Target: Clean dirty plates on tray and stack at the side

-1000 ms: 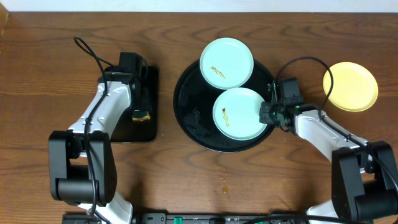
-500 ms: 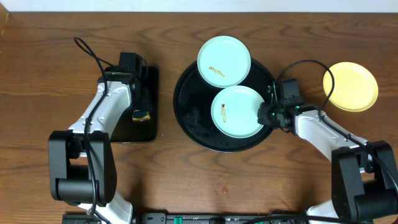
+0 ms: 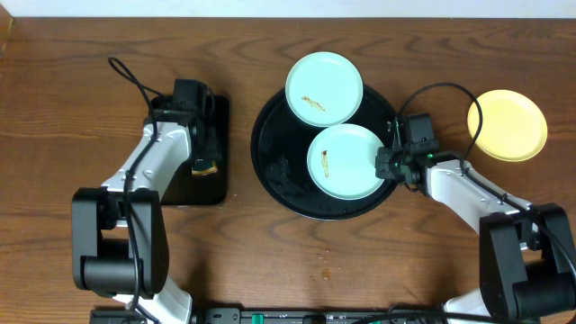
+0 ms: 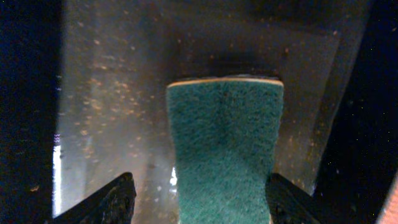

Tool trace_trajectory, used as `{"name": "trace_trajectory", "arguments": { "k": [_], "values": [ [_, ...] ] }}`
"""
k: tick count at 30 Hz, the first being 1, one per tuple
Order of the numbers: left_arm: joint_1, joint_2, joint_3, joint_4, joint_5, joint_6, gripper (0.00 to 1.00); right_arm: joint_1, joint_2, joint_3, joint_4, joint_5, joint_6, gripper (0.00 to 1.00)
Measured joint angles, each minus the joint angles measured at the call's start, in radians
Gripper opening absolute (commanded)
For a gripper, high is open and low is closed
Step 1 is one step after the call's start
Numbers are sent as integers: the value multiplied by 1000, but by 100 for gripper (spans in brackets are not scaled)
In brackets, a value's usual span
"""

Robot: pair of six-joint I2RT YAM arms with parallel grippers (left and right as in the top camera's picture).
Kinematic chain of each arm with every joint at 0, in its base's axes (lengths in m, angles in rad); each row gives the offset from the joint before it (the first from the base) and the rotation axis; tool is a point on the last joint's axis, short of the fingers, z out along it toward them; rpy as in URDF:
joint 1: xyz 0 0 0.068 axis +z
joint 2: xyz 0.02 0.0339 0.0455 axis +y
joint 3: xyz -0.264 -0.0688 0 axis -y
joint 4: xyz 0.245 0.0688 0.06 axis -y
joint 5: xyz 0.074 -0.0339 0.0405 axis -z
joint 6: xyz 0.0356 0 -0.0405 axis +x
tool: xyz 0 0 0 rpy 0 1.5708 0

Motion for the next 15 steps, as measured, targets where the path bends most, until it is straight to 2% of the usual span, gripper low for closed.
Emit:
{"name": "trace_trajectory", "arguments": {
  "k": [8,10,12,15],
  "values": [
    [0,0,-49,48,41,-33,67,41,0,-1,19,13,-24,5],
    [0,0,-55,55,42,-39,64,47,0,-1,21,14,-27,5],
    [0,0,-64,71,37,-42,63,48,0,-2,21,14,-27,7],
    [0,0,-77,74,18,-42,62,48,0,-2,20,15,-29,19]
  ]
}}
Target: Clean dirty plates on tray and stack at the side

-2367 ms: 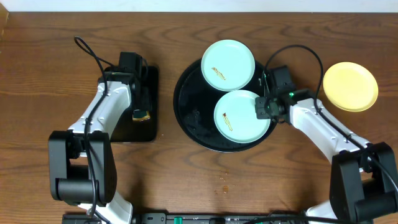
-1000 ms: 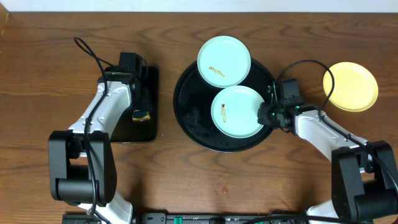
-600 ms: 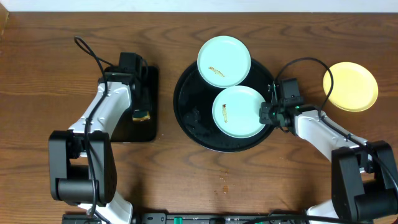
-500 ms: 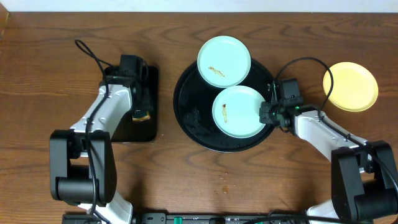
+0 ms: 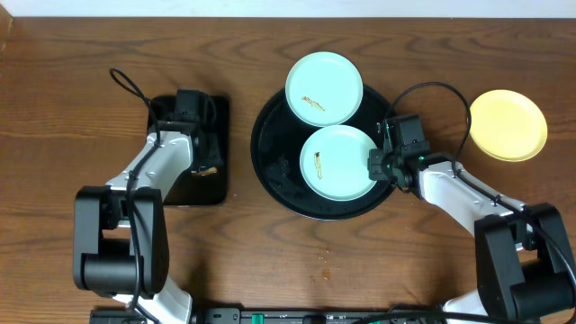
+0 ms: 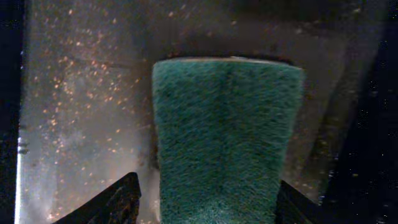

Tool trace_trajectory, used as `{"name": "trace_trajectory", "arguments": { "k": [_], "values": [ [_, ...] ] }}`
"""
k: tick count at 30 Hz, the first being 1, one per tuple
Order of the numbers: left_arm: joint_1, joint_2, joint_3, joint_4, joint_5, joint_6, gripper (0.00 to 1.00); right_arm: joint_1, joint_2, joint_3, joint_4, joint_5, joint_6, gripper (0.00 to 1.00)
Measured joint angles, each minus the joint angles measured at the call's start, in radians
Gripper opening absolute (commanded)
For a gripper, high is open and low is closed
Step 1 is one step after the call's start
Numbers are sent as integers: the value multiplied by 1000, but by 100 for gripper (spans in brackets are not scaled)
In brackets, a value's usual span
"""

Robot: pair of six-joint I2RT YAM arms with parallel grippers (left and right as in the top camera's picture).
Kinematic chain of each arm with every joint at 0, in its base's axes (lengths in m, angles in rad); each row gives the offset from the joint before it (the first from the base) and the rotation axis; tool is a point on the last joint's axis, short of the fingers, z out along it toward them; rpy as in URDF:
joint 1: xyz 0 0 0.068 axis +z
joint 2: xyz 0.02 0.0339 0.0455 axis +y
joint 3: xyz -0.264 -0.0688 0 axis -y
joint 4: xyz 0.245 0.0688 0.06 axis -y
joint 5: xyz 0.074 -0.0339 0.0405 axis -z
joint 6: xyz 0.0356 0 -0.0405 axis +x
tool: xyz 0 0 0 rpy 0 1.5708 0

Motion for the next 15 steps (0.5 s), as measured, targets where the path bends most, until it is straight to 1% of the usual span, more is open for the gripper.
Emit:
{"name": "trace_trajectory", "arguments": {
  "k": [8,12,15],
  "values": [
    [0,0,-5,7,-14,0,63,0,0,-6,13,0,-8,24],
    [0,2,-6,26,-15,0,63,0,0,-13,24,0,-8,24],
    [0,13,-11,55,-15,0,63,0,0,-15,26,0,-8,20]
  ]
}}
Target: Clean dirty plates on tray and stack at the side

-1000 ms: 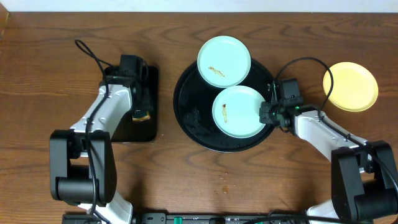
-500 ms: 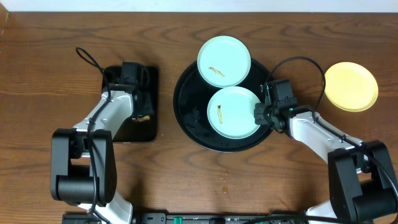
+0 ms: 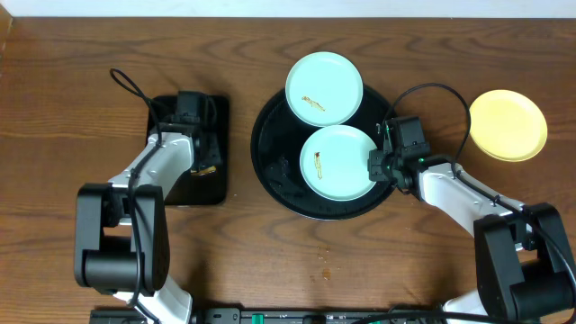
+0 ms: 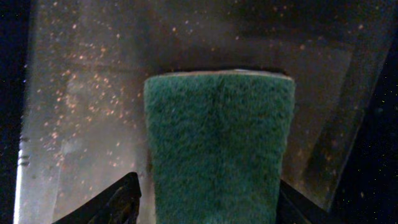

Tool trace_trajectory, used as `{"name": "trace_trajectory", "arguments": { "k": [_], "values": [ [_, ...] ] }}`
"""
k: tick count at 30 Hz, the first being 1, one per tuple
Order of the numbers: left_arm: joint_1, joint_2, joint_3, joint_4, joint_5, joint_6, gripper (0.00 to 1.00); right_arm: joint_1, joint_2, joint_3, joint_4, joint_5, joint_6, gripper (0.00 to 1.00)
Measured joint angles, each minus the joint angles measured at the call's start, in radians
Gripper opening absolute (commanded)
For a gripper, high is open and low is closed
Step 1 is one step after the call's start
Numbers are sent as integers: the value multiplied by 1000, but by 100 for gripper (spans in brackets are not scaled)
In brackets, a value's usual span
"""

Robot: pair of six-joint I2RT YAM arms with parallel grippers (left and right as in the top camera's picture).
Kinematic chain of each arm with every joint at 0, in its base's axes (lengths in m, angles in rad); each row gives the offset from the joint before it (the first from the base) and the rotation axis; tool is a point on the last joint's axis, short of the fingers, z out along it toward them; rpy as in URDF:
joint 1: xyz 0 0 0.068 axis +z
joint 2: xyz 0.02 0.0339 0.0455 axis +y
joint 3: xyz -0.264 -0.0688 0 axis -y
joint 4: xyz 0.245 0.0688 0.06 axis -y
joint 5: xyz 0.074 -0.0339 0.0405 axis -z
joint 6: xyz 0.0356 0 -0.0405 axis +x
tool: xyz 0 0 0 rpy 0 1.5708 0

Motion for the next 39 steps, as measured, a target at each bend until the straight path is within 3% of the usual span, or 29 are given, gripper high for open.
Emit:
{"name": "trace_trajectory", "arguments": {
  "k": [4,6,11,12,20,33,36,39],
  "values": [
    [0,17,-11,24,0,0,61,2,0,0,13,0,0,15],
    [0,19,-11,33,0,0,54,5,0,-1,18,0,-2,10],
    [0,26,-11,42,-4,-12,12,11,0,-2,21,3,-3,2],
    [0,26,-11,42,-6,-14,8,11,0,-2,21,3,-4,2],
    [-1,-1,-13,30,-7,-16,7,11,0,-2,20,3,-3,1],
    [-1,-308,-27,21,-53,-16,8,11,0,-2,21,3,-3,1],
    [-1,-322,-27,19,-56,-23,7,11,0,-2,21,4,-1,11],
    [-1,-332,-27,19,-57,-46,7,11,0,-5,20,8,-5,15]
  ]
}}
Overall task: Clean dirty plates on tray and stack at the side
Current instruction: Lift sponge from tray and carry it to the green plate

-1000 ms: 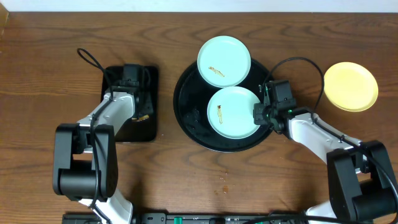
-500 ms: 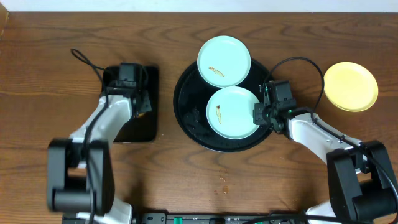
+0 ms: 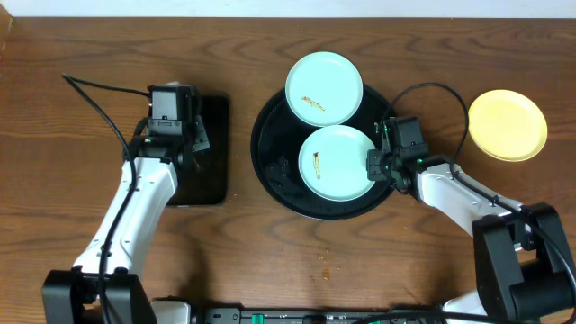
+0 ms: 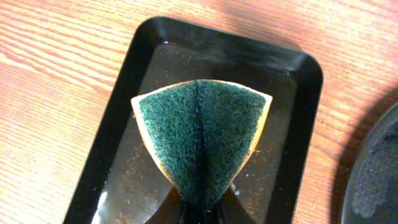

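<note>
Two pale blue plates with food streaks sit on the round black tray [image 3: 270, 175]: the upper plate [image 3: 324, 88] at its far rim and the lower plate [image 3: 335, 164] in its middle. My right gripper [image 3: 378, 167] sits at the lower plate's right rim and looks shut on it. My left gripper [image 4: 200, 210] is shut on a green sponge [image 4: 199, 134] with a yellow edge. The sponge is pinched into a fold and held above the small black rectangular tray [image 4: 305, 124]. In the overhead view the left gripper [image 3: 171, 119] hides the sponge.
A clean yellow plate [image 3: 507, 124] lies on the wooden table at the far right. The small black tray [image 3: 209, 148] lies left of the round tray, with a strip of bare table between them. Cables trail from both arms.
My left gripper was open around the sponge lying flat in the small tray. It is now shut on the sponge and raised above the tray. The right arm and plates have not moved.
At first my left gripper hung open over the sponge in the small tray, while my right gripper was at the lower plate's rim. Then the plate and right gripper stood slightly further left. The left gripper stayed open round the sponge, and now holds it lifted.
</note>
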Tool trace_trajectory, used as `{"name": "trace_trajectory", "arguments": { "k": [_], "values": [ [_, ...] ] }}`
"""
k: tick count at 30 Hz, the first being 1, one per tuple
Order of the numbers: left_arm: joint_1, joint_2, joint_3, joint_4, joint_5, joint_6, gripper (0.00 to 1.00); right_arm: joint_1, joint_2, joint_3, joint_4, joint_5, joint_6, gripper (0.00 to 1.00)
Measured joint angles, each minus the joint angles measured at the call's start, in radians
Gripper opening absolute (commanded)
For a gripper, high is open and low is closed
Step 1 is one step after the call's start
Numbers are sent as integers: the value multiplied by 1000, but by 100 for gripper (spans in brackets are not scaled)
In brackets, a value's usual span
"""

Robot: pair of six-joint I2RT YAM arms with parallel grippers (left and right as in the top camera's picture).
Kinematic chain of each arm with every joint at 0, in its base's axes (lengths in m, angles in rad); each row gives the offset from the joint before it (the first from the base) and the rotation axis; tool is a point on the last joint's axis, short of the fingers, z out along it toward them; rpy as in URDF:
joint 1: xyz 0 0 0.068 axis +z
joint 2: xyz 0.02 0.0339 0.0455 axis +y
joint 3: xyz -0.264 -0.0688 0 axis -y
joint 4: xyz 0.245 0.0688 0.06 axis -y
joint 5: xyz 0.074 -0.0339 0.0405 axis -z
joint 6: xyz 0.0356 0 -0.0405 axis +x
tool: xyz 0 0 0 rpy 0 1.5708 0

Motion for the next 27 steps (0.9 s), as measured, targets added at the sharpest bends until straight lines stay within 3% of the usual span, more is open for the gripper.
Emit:
{"name": "trace_trajectory", "arguments": {
  "k": [4,6,27],
  "values": [
    [0,-11,0,3,-3,-23,7,0,0,-2,2,3,-2,11],
    [0,-13,0,2,-3,-29,7,0,0,-2,3,3,-2,1],
    [0,-13,0,-5,-3,-31,8,1,0,-2,19,3,2,1]
  ]
}}
